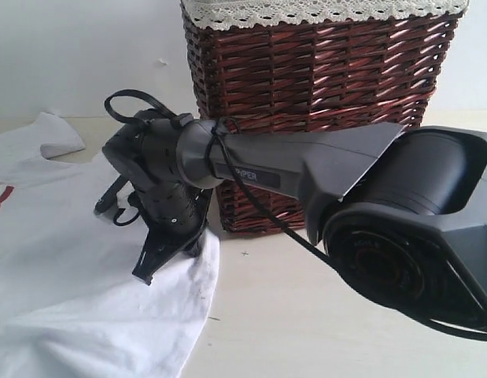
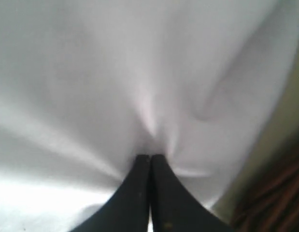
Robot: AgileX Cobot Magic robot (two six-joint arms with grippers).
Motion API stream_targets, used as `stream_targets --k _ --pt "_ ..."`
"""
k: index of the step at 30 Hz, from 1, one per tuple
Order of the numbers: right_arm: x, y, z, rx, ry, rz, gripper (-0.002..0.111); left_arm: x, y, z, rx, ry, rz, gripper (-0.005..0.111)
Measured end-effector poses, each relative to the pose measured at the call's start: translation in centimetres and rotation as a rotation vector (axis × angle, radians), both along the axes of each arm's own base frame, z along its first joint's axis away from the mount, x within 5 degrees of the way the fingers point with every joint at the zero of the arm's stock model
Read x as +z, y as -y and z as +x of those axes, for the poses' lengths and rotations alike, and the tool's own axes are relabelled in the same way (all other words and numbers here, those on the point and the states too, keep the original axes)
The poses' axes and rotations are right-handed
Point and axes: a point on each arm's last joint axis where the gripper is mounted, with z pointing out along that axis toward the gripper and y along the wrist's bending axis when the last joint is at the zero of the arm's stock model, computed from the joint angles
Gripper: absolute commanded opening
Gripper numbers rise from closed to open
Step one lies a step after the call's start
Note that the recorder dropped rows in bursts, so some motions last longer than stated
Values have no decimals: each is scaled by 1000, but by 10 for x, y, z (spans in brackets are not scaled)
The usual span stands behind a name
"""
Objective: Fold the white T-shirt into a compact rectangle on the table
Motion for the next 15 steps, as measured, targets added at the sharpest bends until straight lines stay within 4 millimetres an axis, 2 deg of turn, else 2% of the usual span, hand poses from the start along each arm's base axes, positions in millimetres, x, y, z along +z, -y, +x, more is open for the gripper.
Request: stream_targets --k 9,15 --pt "6 -21 -27 140 -258 202 0 0 0 0 0 0 0 0" --pt "8 -25 -29 165 -242 220 0 0 0 0 0 0 0 0"
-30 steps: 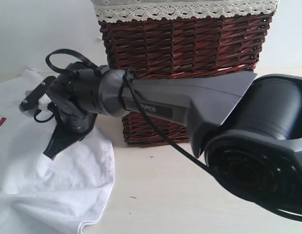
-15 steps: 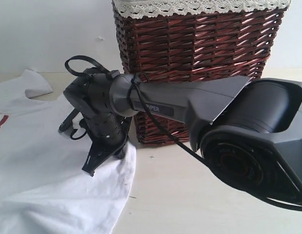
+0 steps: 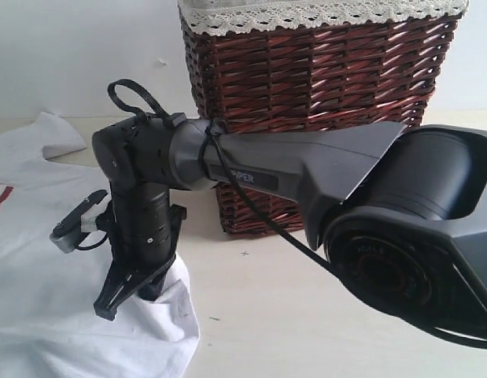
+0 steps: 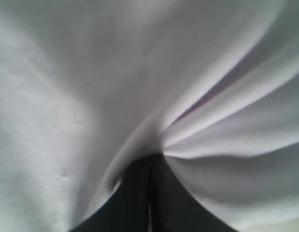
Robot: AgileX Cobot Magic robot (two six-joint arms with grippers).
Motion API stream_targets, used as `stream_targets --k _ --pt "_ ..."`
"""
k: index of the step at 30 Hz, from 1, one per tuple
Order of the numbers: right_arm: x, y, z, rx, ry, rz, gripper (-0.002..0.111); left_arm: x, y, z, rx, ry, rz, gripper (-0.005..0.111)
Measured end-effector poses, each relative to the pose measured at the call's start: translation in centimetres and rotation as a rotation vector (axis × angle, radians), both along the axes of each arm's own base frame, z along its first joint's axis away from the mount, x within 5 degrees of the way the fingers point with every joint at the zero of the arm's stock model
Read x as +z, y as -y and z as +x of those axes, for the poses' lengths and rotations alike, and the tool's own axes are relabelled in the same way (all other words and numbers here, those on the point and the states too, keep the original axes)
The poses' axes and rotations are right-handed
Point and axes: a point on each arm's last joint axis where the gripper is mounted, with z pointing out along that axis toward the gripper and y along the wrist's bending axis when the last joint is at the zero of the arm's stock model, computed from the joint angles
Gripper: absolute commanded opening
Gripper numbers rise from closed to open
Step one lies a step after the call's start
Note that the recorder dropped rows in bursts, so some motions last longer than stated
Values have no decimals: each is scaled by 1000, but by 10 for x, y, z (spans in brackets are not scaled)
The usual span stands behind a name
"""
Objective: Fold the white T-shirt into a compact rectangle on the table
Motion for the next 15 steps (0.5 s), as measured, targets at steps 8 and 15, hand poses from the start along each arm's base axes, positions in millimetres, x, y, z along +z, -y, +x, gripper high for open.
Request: stream_targets --k 8,15 --pt "6 25 35 -254 427 -258 0 0 0 0 0 0 0 0" --pt "22 9 38 -207 519 -107 13 0 0 0 0 0 0 0"
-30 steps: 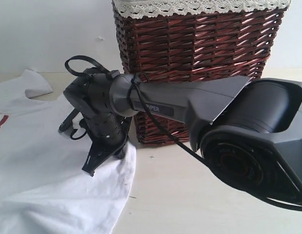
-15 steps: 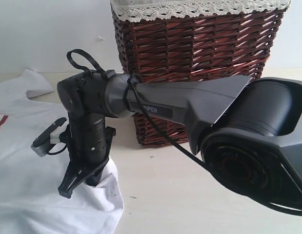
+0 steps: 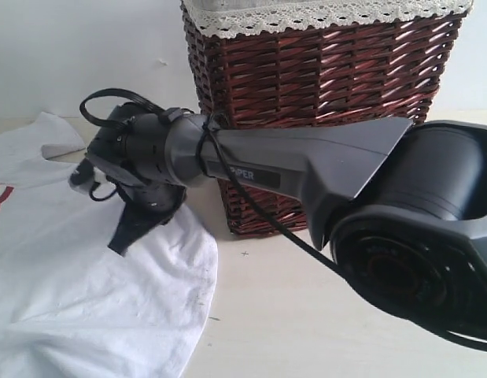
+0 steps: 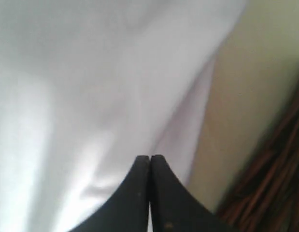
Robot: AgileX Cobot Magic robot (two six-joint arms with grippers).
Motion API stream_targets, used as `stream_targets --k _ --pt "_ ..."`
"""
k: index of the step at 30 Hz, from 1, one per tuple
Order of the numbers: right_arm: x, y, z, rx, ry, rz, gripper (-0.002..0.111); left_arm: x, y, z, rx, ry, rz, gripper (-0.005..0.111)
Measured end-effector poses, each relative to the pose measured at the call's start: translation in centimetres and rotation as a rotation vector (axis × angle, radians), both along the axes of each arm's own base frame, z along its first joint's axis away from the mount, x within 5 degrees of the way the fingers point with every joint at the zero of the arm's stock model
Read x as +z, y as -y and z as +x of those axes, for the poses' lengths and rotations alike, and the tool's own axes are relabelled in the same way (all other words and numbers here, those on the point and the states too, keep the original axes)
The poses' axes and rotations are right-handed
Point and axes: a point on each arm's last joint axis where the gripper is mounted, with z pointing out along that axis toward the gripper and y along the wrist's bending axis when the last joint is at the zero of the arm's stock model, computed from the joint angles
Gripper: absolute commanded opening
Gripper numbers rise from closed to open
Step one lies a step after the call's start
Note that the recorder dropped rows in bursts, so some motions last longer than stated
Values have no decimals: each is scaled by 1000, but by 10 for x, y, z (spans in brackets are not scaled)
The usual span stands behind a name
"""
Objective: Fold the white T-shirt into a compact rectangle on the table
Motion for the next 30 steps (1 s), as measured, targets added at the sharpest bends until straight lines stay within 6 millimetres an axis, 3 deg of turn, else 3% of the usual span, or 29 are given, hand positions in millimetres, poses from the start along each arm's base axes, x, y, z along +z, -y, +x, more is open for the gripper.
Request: stream_targets --k 3,4,8,12,14,16,17,18,24,26,30 --pt "22 -17 6 20 101 227 46 0 0 0 0 0 0 0" --pt "31 -20 12 -20 137 328 49 0 0 0 0 0 0 0" --pt "30 -16 26 -99 132 386 53 0 0 0 0 0 0 0" --pt "5 -9 32 -157 76 315 52 0 0 0 0 0 0 0" --pt "-11 -6 33 -177 43 279 49 0 0 0 0 0 0 0" --pt "-23 -5 33 -191 17 260 29 0 0 0 0 0 0 0" --pt "-26 -5 33 -186 10 255 10 0 0 0 0 0 0 0" --pt "-26 -5 33 -169 7 248 -1 0 0 0 0 0 0 0" --pt "-26 -9 21 -80 -93 190 0 0 0 0 0 0 0 0" --pt "-14 -22 7 -18 -95 167 0 0 0 0 0 0 0 0" --pt "10 -71 -45 157 -65 159 0 0 0 0 0 0 0 0"
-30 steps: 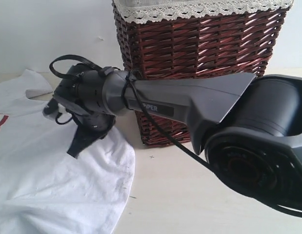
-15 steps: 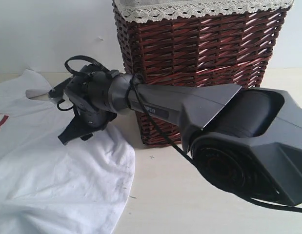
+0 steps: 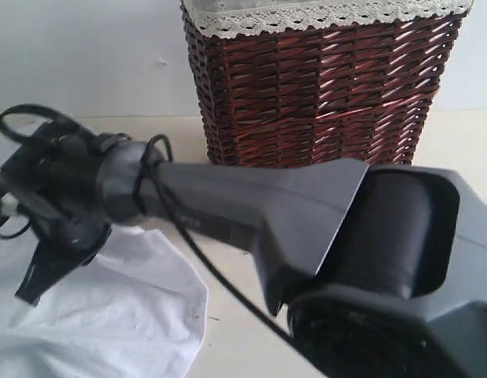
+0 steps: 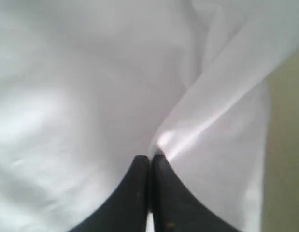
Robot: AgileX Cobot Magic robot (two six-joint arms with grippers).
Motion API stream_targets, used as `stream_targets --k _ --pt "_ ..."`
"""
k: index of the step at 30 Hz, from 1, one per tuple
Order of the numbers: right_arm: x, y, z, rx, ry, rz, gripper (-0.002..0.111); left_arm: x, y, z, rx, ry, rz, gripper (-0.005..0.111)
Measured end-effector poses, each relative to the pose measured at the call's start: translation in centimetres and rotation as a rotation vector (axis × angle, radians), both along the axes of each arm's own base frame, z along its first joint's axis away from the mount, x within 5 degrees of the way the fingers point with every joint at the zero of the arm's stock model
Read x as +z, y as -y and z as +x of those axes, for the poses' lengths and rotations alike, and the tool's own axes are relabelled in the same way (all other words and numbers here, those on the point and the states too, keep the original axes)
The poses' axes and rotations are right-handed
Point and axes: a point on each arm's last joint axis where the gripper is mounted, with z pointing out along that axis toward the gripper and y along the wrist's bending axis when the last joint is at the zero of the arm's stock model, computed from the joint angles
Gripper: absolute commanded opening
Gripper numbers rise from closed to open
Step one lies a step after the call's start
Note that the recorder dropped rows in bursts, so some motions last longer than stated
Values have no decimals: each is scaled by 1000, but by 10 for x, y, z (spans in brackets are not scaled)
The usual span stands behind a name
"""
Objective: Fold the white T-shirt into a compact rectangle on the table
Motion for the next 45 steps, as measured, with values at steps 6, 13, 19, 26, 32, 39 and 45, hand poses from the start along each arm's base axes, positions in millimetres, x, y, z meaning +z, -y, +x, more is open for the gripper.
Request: stream_targets --k 6,13,19,26,32,39,45 --pt "-21 -31 -43 141 -28 -67 32 0 0 0 0 0 0 0" --pt "1 -23 -43 131 -10 -120 57 0 0 0 0 0 0 0" --pt "51 -13 -36 86 116 -89 56 0 0 0 0 0 0 0" --pt "54 29 14 -161 -20 78 56 0 0 0 0 0 0 0" --pt "19 52 41 -257 -202 137 56 0 0 0 0 0 0 0" --pt "11 40 29 -190 -329 206 56 0 0 0 0 0 0 0" --pt "-15 39 22 -190 -429 146 51 0 0 0 0 0 0 0"
